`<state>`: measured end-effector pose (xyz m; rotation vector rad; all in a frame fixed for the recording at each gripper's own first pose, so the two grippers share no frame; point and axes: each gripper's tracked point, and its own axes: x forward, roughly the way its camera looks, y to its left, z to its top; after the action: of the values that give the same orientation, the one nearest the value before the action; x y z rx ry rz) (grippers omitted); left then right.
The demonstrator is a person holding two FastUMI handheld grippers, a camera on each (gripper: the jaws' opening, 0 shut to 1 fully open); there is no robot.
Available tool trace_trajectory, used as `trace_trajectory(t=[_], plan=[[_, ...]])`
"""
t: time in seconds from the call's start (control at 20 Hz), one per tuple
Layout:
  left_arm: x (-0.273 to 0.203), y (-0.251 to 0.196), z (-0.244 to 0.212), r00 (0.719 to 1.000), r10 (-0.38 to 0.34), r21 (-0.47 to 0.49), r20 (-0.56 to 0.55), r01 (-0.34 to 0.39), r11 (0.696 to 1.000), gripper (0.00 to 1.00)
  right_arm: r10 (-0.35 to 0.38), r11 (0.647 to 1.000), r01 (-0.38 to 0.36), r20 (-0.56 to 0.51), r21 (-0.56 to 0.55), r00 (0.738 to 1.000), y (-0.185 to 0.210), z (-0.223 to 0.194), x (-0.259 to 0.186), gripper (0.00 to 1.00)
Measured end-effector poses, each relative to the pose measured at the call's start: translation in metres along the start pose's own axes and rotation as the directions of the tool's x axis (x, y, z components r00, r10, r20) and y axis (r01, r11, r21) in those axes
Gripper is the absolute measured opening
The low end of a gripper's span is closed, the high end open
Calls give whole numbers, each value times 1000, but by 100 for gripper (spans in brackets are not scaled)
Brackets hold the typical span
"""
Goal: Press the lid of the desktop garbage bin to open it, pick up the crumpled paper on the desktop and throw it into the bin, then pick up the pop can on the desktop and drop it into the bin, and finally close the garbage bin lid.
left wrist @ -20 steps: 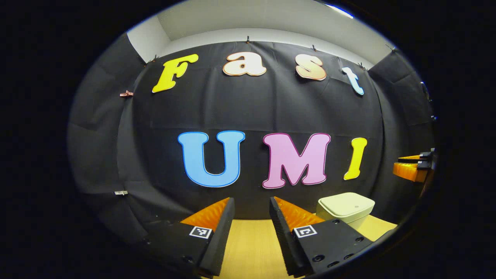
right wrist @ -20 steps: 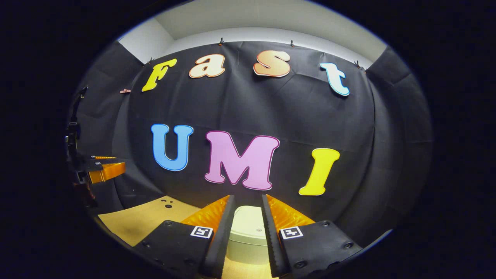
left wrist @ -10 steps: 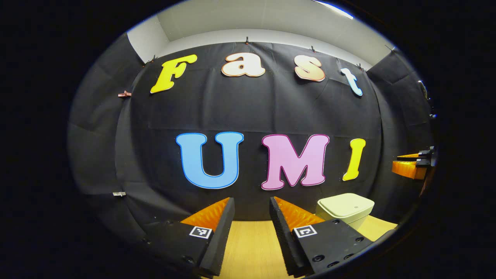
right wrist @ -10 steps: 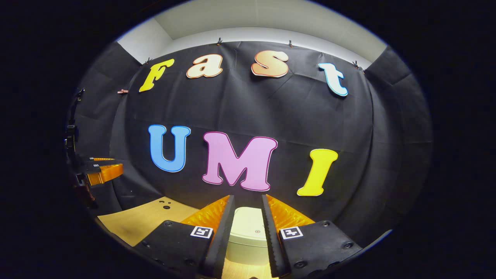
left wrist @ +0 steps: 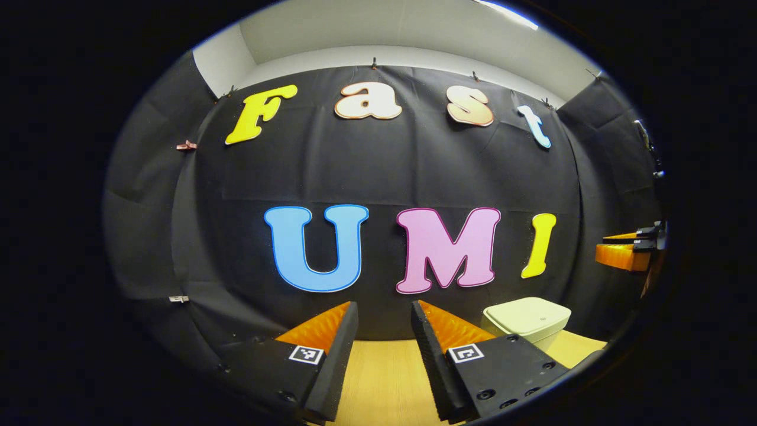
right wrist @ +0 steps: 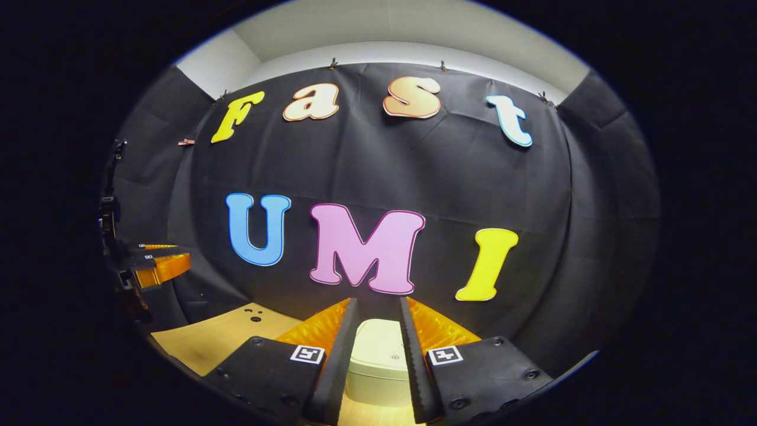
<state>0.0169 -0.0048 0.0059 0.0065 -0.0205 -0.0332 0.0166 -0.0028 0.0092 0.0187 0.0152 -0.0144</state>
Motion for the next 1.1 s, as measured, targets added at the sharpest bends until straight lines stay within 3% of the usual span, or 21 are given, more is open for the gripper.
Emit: trace_trajectory(t=[0.05,0.2,0.25,0.4,0.45,0.6,0.75,1.1], plan=[[0,-1,0,1000,-5,1,-2,5,1000,62,-7,1000,7,-11,-2,1000,-2,1,2,49],[3,-5,0,1000,-19,3,-4,19,1000,62,-31,999,29,-27,-42,999,-15,-7,13,16],[4,-7,1,1000,-22,-1,-2,22,1000,62,-31,998,29,-45,-52,998,-17,-14,26,18],[7,-6,-1,1000,-6,-17,2,6,1000,63,-20,1000,20,-95,1,995,-26,-27,38,5],[8,-5,-1,1000,1,-19,1,-1,1000,62,0,999,4,-117,36,993,-25,-32,43,5],[10,-2,-5,1000,17,-21,-7,-17,1000,62,-37,993,57,-183,105,982,-49,-55,69,6],[11,2,-10,999,28,-28,-17,-29,999,63,-8,989,60,-351,136,936,-50,-102,88,5],[16,15,-20,997,61,-49,-37,-63,997,62,52,995,0,-531,99,846,-37,-172,116,6]])
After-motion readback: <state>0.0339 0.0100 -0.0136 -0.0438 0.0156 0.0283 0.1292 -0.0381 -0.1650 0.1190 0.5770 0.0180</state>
